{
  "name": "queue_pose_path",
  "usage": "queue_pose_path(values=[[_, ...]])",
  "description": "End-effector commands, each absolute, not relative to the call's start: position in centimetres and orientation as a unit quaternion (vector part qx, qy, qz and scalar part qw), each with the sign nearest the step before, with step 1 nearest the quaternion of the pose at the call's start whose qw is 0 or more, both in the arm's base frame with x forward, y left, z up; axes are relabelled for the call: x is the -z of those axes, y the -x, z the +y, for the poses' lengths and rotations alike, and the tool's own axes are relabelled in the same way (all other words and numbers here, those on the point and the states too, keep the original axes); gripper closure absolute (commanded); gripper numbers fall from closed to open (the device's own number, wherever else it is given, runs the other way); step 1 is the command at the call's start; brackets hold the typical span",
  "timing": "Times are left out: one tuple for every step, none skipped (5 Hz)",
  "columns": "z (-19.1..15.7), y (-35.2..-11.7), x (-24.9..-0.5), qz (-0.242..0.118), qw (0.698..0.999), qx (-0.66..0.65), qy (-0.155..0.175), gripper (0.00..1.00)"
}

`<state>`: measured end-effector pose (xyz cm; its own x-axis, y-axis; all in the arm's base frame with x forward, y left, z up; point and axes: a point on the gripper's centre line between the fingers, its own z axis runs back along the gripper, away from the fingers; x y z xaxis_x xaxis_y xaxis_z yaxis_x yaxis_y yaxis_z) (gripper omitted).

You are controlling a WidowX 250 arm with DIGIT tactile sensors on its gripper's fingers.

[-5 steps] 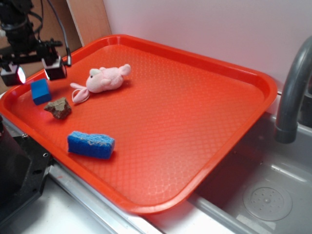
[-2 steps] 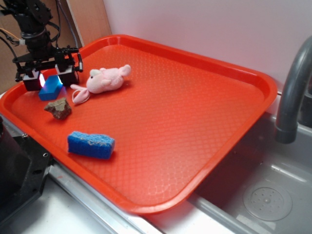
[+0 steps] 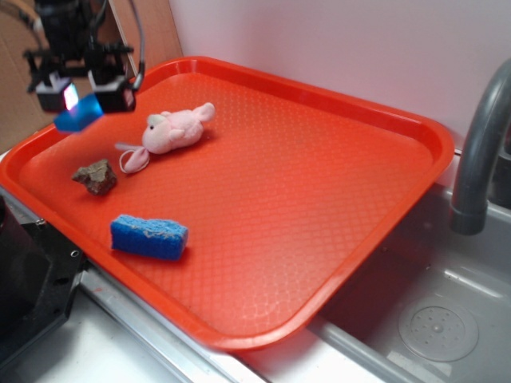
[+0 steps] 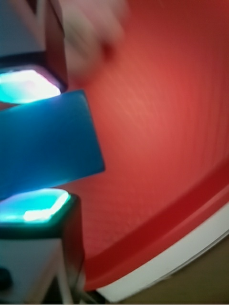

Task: Grab the blue block.

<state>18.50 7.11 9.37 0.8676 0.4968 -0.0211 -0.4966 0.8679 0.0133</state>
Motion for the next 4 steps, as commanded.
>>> queue_pose_path(values=[[1.3, -19.5, -18.3, -0.034, 0.998, -0.015, 0.05, 1.0], [-2.0, -20.6, -19.5, -0.043, 0.996, 0.067, 0.039, 1.0], [-2.5, -21.2, -19.9, -0.046, 0.995, 0.082, 0.04, 1.0], [-1.2, -21.7, -19.3, -0.048, 0.997, 0.054, 0.04, 1.0]])
